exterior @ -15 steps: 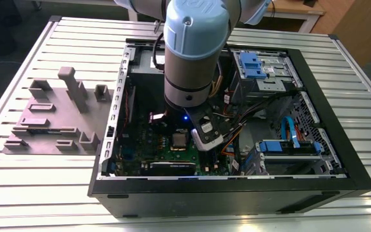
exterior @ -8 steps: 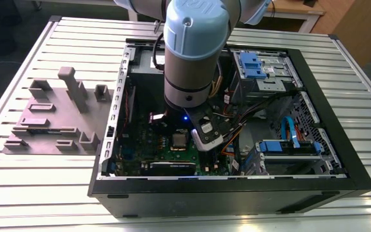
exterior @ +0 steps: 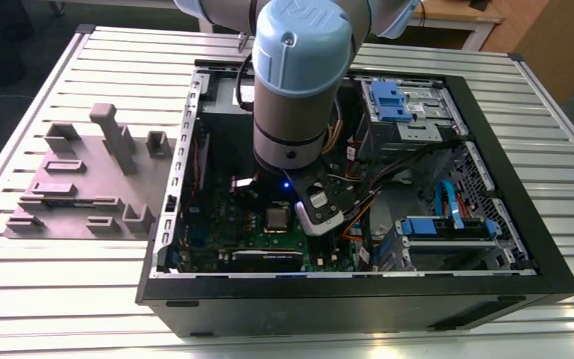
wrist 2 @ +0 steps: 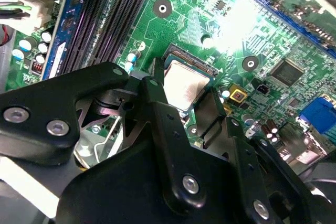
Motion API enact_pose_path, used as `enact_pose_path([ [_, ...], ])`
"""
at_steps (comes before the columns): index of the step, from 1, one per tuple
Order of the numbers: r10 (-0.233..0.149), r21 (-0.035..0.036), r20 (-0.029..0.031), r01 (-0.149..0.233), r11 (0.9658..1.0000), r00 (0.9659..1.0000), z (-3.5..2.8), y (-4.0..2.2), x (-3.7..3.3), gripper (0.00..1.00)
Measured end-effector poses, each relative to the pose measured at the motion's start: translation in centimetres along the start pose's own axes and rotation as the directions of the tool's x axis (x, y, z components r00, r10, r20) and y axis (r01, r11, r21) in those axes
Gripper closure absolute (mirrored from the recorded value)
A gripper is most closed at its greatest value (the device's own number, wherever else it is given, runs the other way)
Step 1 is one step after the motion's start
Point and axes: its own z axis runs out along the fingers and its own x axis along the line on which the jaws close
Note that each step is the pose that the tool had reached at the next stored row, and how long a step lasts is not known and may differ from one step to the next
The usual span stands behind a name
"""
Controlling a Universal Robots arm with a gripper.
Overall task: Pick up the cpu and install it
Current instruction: 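Place the cpu into insertion slot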
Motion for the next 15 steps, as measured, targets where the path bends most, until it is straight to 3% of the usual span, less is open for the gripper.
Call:
enact_pose_path([
  [6,-0.002,0.0007,-0.0008,0.002,1.0000,1.0000,0.45,-0.02,0.02,0.53],
  [15,-0.004,0.0000,-0.0004,0.004,1.0000,1.0000,0.58,-0.03,0.20,0.53],
])
